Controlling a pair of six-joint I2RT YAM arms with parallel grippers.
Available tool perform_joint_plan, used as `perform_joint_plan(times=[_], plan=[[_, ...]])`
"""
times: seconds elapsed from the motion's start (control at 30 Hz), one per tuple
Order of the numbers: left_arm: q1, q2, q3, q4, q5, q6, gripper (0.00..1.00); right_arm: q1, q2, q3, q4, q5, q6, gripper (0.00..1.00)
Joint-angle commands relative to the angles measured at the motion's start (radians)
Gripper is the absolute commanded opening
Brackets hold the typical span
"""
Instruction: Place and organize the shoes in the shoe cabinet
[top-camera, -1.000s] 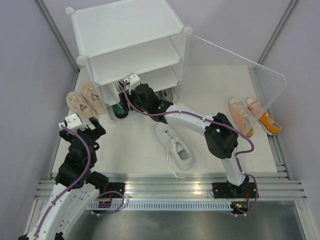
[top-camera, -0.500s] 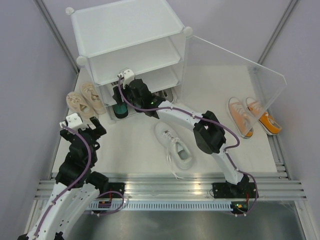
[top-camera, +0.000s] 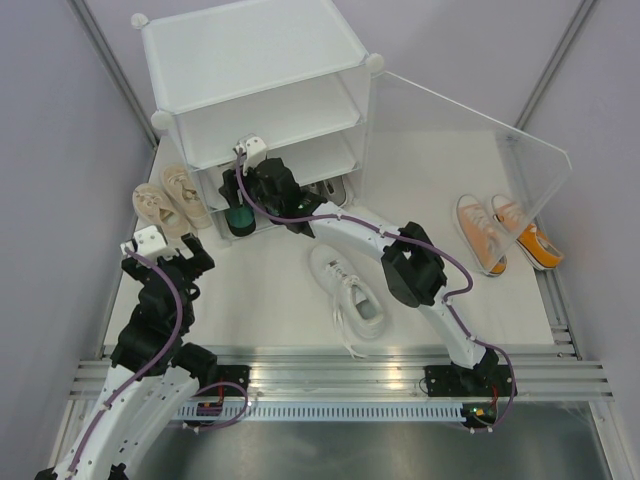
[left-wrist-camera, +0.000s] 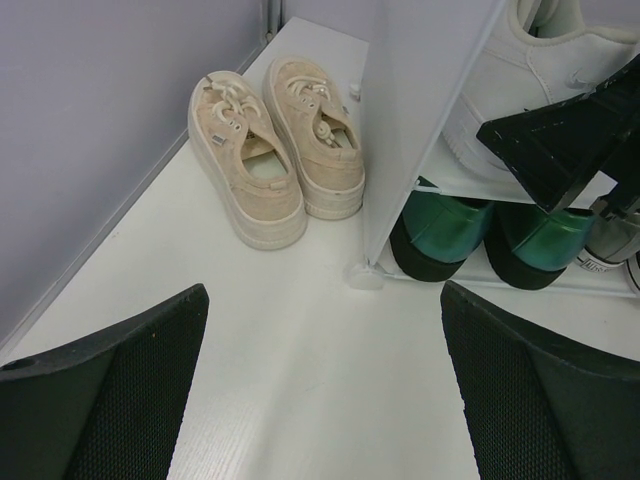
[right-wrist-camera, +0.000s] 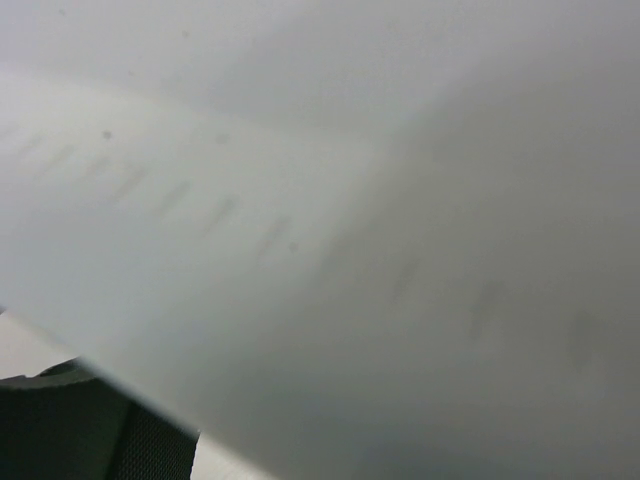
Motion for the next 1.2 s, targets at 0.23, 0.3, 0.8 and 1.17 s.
perform_joint_plan(times=[0.23, 0.3, 0.8, 1.17], plan=[[0.006, 0.008, 0.014, 0.034, 0.031, 0.009, 1.00, 0.006, 0.021, 0.022, 0.103, -0.150, 0.045, 0.69], [0.006, 0.006, 0.014, 0.034, 0.033, 0.011, 1.00, 0.006, 0.014, 0.011, 0.104, -0.154, 0.042, 0.71], [0.006, 0.004, 0.012, 0.036, 0.047, 0.016, 1.00, 0.004, -0.032, -0.094, 0.176, -0.254, 0.042, 0.87], [0.006, -0.002, 0.014, 0.036, 0.056, 0.016, 1.00, -0.011, -0.038, -0.094, 0.153, -0.277, 0.054, 0.87]])
